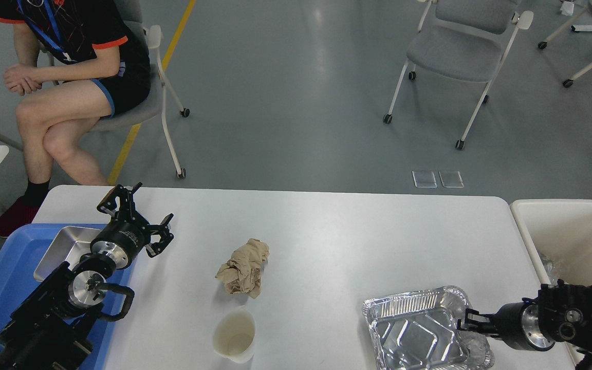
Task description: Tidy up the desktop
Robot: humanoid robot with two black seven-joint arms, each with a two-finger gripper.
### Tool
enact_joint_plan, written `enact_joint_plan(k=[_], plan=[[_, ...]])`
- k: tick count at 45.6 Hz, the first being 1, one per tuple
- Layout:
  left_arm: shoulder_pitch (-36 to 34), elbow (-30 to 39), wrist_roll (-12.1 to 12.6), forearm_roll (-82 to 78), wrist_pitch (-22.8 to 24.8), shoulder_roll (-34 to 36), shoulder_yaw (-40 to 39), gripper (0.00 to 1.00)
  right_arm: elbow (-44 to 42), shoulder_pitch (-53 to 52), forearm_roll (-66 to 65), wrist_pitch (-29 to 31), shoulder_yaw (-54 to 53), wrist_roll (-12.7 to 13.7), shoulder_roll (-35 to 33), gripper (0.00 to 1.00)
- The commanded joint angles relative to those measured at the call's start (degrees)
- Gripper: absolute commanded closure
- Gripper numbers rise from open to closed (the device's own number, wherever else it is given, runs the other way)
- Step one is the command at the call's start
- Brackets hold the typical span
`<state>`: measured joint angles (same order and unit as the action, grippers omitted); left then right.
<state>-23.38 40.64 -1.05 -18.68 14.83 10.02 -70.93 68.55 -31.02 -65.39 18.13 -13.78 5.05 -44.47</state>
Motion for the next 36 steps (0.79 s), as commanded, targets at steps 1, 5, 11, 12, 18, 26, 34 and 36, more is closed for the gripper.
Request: enact_joint_plan(k=[1,5,11,12,18,26,34,36], plan=[[0.0,0.0,0.0,0.0,-0.1,0.0,0.0,0.03,-0.1,0.1,0.1,0.3,-2.0,-2.2,0.4,1.0],[0.0,0.0,0.0,-0.1,-0.1,0.1,0.0,0.03,-0.2,0.1,0.0,0.3,-2.0,-2.4,0.7,1.0],[0.1,0.0,0.0,-0.1,-0.1,0.2,-0.1,0.03,-0.3,0.1,0.0,0.3,-2.0,-2.4,1.2,1.0],[0.1,0.0,0.0,-0.1,-0.1,0.2,-0.1,0.03,-0.4,0.1,0.0,0.3,-2.0,-2.4,1.3,1.0],[0.2,0.0,0.0,-0.1,-0.1,0.2,-0.1,0.03,-0.4,-1.1,0.0,0.2,-2.2,-2.3,1.5,1.0],[0.3,0.0,-0.1,-0.3,-0.1,0.2,0.2,0.03,0.1,-8.5,0.2,1.2,-2.5,-2.1,-1.1,1.0],[0.2,0.0,-0.2,-0.7,0.0,0.3,1.8,0.03,-0.3,-17.5,3.9,7.4,-2.0,-1.2,-3.6,1.0],[0.2,0.0,-0.1,-0.7,0.2,0.3,1.9,0.03,-0.3,-19.5,5.4,8.5,-2.0,-0.7,-4.0,1.0]])
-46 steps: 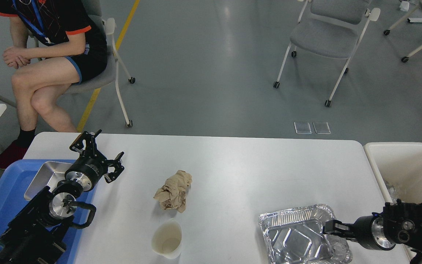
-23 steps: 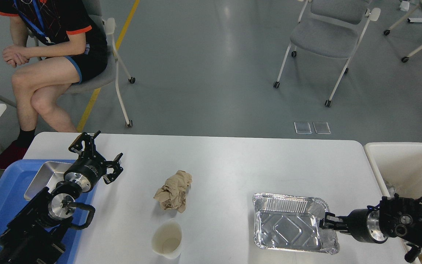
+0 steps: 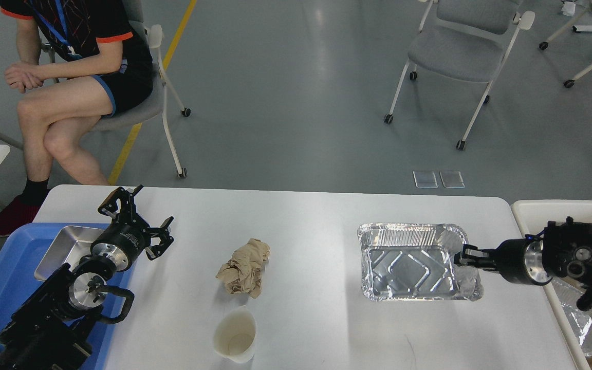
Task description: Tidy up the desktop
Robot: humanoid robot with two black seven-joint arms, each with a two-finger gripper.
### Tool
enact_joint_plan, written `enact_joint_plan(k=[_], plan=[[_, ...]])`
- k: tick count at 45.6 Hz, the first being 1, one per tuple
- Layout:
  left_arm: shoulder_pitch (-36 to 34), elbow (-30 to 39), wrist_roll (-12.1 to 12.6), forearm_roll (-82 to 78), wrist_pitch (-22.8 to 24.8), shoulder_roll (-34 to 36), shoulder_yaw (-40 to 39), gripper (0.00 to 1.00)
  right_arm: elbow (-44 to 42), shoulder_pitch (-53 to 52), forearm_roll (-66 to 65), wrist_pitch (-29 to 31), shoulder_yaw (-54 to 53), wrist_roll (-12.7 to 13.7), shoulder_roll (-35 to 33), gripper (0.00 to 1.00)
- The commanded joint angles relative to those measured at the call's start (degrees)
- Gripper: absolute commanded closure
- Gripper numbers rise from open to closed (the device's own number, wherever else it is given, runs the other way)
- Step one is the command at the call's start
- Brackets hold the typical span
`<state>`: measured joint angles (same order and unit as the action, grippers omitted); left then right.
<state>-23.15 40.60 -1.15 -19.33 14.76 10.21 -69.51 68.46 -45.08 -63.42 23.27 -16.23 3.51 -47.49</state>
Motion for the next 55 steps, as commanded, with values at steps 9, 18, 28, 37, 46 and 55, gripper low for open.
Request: enact_joint_plan(k=[9,18,28,37,46,55], plan=[[-0.1,0.6,0.1,-0.1,2.3,-0.2,1.3,0.03,-0.5,-12.5,5.9,7.7,0.9,2.7,-2.2,1.0],[-0.1,0.5,0.1,-0.1,2.2,0.2,4.7,0.03,-2.2,-17.0,7.2,9.8,0.7,2.9,-2.3,1.0],[-0.2,0.6,0.1,-0.1,2.3,0.3,8.5,0.03,-2.3,-16.5,7.1,9.8,0.7,2.9,-1.9,1.0],[-0.4,1.1,1.1,-0.1,1.5,1.4,11.2,0.03,-2.4,-15.5,7.1,9.7,0.6,2.9,-1.4,1.0],[-0.2,17.0,8.5,-0.4,-4.6,11.4,17.6,0.04,-3.4,-13.6,7.0,9.3,0.6,2.9,-0.5,1.0],[-3.6,35.1,10.0,-0.9,-9.7,31.2,33.9,0.04,-3.5,-12.8,7.0,9.2,0.5,2.8,0.6,1.0]])
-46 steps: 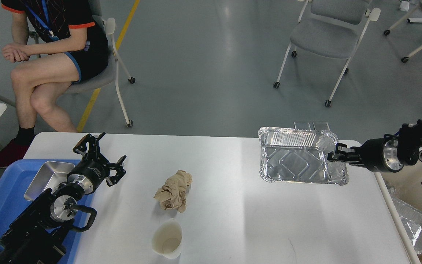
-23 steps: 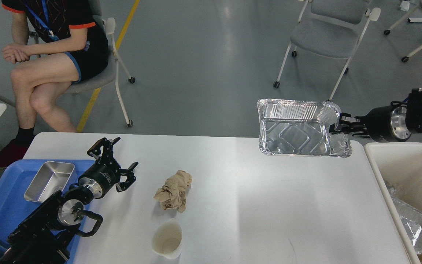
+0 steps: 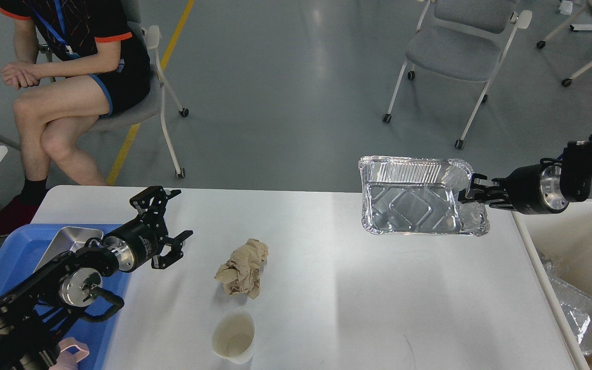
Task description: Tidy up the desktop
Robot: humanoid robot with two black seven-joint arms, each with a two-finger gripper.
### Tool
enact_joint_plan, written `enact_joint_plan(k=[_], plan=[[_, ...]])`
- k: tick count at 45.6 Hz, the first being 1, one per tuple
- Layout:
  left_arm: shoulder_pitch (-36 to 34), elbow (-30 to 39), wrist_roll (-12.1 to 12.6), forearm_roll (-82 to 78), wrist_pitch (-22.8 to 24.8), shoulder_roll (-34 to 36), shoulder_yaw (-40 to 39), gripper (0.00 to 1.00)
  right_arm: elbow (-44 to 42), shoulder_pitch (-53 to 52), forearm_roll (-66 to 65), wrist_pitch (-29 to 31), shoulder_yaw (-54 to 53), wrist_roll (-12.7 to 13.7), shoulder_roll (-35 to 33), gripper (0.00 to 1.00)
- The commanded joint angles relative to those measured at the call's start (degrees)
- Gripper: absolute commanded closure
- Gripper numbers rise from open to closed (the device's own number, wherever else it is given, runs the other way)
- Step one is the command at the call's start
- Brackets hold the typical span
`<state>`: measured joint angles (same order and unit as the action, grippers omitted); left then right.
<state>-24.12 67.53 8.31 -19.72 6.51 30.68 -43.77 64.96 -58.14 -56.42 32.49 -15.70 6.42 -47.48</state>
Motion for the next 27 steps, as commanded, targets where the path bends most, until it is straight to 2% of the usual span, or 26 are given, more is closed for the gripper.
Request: enact_joint_plan(k=[1,7,15,21,27], plan=[[-3.6,9.1,0.6,-0.8,-1.3,12.5,10.2,0.04,0.0,0.3,0.0,-0.1,0.0,-0.1,0.5,1.0],[-12.3,17.8,1.2,-2.3,-0.6,23.9,24.0,0.04,0.0,1.0,0.0,-0.2,-0.1,-0.1,0.5,1.0],[-28.2,29.0,4.6,-4.9,4.3,34.2,41.9,0.04,0.0,1.4,0.0,-0.4,-0.2,-0.2,0.5,1.0],[-38.1,31.8,5.6,-7.4,10.6,39.4,49.6,0.04,0.1,1.5,0.0,-0.5,-0.4,-0.3,0.4,1.0],[-43.2,32.7,5.9,-10.1,19.8,43.8,50.5,0.05,0.1,2.0,0.0,-0.5,-0.5,-0.4,0.2,1.0]])
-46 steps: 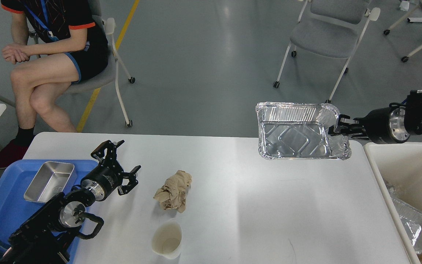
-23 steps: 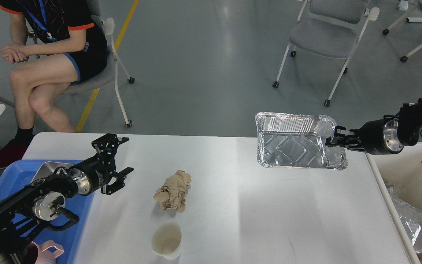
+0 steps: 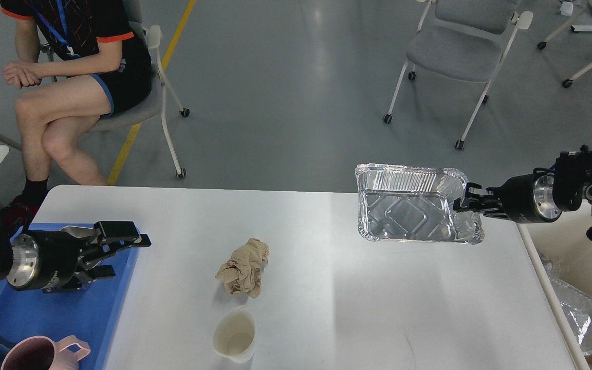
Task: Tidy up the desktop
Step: 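Reach the left gripper to the white paper cup and grasp it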
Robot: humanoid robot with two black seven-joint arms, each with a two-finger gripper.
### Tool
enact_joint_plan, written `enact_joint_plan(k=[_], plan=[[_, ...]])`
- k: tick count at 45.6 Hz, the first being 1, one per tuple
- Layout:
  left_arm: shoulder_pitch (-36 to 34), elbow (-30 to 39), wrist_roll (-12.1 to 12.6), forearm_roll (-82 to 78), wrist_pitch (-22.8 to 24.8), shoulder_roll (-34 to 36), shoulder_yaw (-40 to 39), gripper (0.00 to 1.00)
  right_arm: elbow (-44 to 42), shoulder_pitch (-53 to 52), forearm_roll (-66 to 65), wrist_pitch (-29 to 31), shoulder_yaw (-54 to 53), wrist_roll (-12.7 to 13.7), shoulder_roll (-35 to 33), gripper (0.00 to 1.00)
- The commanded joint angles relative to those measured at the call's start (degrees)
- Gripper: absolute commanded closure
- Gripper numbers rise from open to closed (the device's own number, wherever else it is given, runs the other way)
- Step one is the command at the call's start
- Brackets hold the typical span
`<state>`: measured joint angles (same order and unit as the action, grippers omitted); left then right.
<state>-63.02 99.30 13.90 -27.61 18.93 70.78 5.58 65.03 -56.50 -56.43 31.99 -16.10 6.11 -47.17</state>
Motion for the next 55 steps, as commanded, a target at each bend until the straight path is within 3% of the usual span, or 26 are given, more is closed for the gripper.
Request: enact_joint_plan(k=[1,8,14,20,30,55], plan=[[-5.0,1.0,0.3,-2.6,8.8,4.4,1.1,0.06,0.0,0.3,0.0,0.0,-0.1,-0.1,-0.1,1.0],[-7.6,1.2,0.0,-7.5,15.8,7.7,1.0,0.06,0.0,0.3,0.0,0.0,-0.1,-0.1,-0.1,1.0],[-7.6,1.2,-0.1,-8.6,16.0,6.7,0.9,0.06,0.0,0.3,0.0,0.0,-0.2,-0.1,0.0,1.0],[-6.9,0.9,0.0,-8.8,13.9,2.4,1.1,0.07,0.0,0.3,0.0,0.0,-0.2,-0.1,0.0,1.0],[-3.7,-0.3,0.3,-14.7,4.4,-9.6,2.0,0.06,0.1,0.3,0.1,-0.1,-0.4,-0.3,-0.4,1.0],[7.3,-2.4,0.3,-20.5,-0.5,-22.6,2.2,0.07,0.1,1.0,0.1,-0.1,-0.5,-0.4,-0.6,1.0]])
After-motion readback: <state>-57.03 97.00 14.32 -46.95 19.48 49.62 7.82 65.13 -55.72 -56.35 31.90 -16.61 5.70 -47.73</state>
